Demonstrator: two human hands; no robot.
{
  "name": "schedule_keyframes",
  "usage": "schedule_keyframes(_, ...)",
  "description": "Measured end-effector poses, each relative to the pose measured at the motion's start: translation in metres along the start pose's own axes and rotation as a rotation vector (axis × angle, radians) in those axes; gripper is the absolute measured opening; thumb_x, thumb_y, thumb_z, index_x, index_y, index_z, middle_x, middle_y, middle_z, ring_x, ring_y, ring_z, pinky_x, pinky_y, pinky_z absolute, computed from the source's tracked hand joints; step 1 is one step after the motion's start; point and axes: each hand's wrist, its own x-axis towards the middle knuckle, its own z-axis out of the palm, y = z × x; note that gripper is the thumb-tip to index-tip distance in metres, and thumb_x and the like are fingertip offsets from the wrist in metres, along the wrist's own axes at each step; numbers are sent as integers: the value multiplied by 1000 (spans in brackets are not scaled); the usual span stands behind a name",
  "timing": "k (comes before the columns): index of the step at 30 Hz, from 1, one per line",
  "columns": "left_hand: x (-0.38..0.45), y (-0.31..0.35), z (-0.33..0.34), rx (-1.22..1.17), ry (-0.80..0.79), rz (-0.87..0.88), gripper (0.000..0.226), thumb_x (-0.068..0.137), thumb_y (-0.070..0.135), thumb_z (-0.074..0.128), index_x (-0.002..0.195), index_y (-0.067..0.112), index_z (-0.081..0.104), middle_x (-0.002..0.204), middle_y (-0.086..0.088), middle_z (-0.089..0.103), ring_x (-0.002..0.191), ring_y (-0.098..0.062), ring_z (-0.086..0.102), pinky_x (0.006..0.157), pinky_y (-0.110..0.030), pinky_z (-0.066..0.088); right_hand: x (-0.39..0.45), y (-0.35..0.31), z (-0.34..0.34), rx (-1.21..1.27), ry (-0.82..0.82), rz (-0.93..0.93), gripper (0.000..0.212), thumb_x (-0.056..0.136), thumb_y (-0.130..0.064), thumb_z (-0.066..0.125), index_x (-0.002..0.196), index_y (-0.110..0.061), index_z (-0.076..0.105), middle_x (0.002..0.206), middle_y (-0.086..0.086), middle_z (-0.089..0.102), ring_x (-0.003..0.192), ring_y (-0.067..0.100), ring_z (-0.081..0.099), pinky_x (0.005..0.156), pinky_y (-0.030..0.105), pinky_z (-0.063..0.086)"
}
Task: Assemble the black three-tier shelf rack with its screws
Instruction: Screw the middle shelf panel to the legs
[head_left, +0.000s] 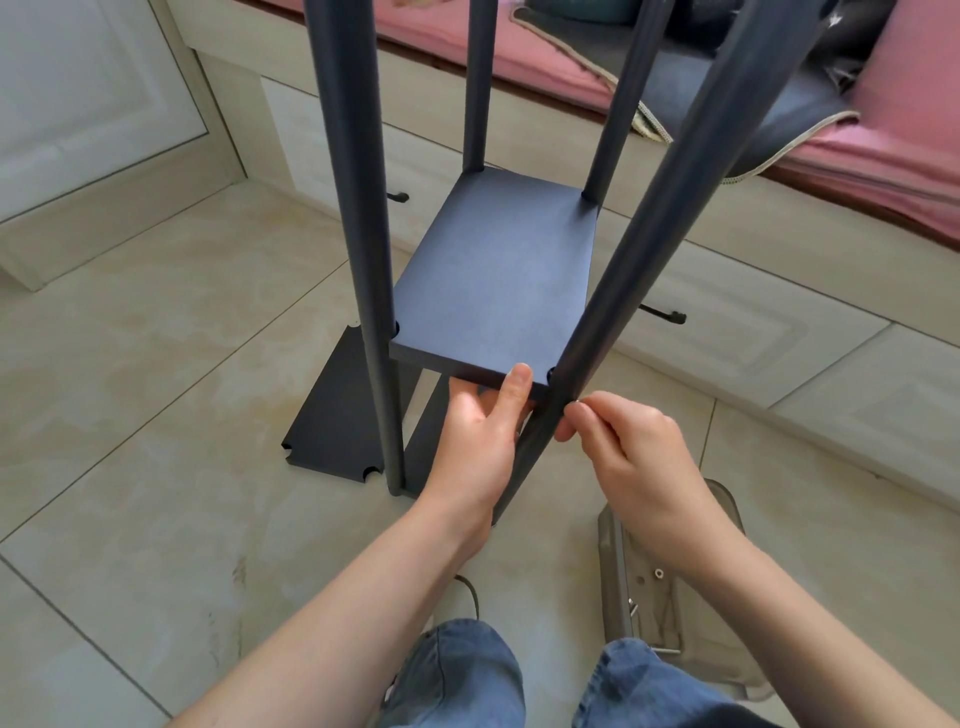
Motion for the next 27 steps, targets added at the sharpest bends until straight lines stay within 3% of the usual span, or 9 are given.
schedule_keyframes(3, 0, -2, 0, -6, 10, -29, 27, 104, 35, 52, 126, 21, 49, 103, 15, 77, 97, 1, 72, 68, -6, 51, 2, -1, -4, 184, -76, 93, 35, 102, -19, 49, 72, -15, 68, 51, -11, 43, 51, 7, 35, 54, 22, 31)
schedule_keyframes(6, -1, -3, -1, 25, 23, -40, 30, 104, 35, 54, 129, 20, 49, 108, 12, 76, 100, 0, 71, 68, -6, 50, 1, -2, -5, 334, -99, 146, 37, 103, -18, 49, 73, -12, 70, 53, -10, 40, 55, 9, 36, 58, 26, 35)
schedule_keyframes(9, 3, 1, -2, 48, 38, -19, 29, 104, 35, 54, 127, 18, 51, 105, 10, 77, 98, -1, 72, 68, -7, 51, 1, -2, 1, 192, -56, 35, 36, 103, -19, 47, 72, -16, 65, 55, -12, 47, 56, 5, 42, 59, 18, 35)
schedule_keyframes(14, 6, 19, -5, 90, 17, 42, 26, 103, 41, 53, 120, 21, 53, 102, 9, 77, 98, -6, 72, 69, -13, 55, 6, -9, -1, 52, -3, -133, 35, 102, -29, 44, 72, -14, 54, 54, -10, 44, 51, 11, 40, 51, 19, 31)
schedule_keyframes(17, 6, 30, -7, 40, 4, 63, 25, 102, 36, 55, 120, 18, 55, 102, 4, 77, 97, -10, 74, 68, -13, 55, 15, -13, -9, 29, 37, -127, 34, 95, -37, 57, 68, -16, 57, 53, -10, 49, 52, 8, 43, 52, 15, 32)
schedule_keyframes(20, 2, 38, -10, -44, 7, 53, 29, 102, 30, 57, 124, 12, 55, 107, -4, 76, 97, -15, 74, 70, -17, 57, 22, -17, -18, 117, 99, -44, 34, 74, -52, 74, 77, -23, 56, 58, -5, 47, 53, 7, 40, 53, 14, 36)
schedule_keyframes(23, -3, 43, -13, -75, 3, 51, 27, 101, 30, 58, 121, 12, 57, 105, -7, 76, 95, -17, 74, 69, -19, 57, 21, -22, -21, 175, 60, 3, 46, 63, -65, 70, 90, -33, 53, 70, -8, 59, 63, 7, 53, 59, 12, 43)
schedule_keyframes(27, -8, 53, -13, -132, -49, 58, 22, 103, 31, 55, 116, 14, 59, 93, 0, 76, 77, -9, 72, 66, -18, 55, 16, -30, -16, 277, 8, 8, 42, 69, -67, 59, 100, -39, 48, 88, -18, 69, 83, 3, 66, 70, 14, 49)
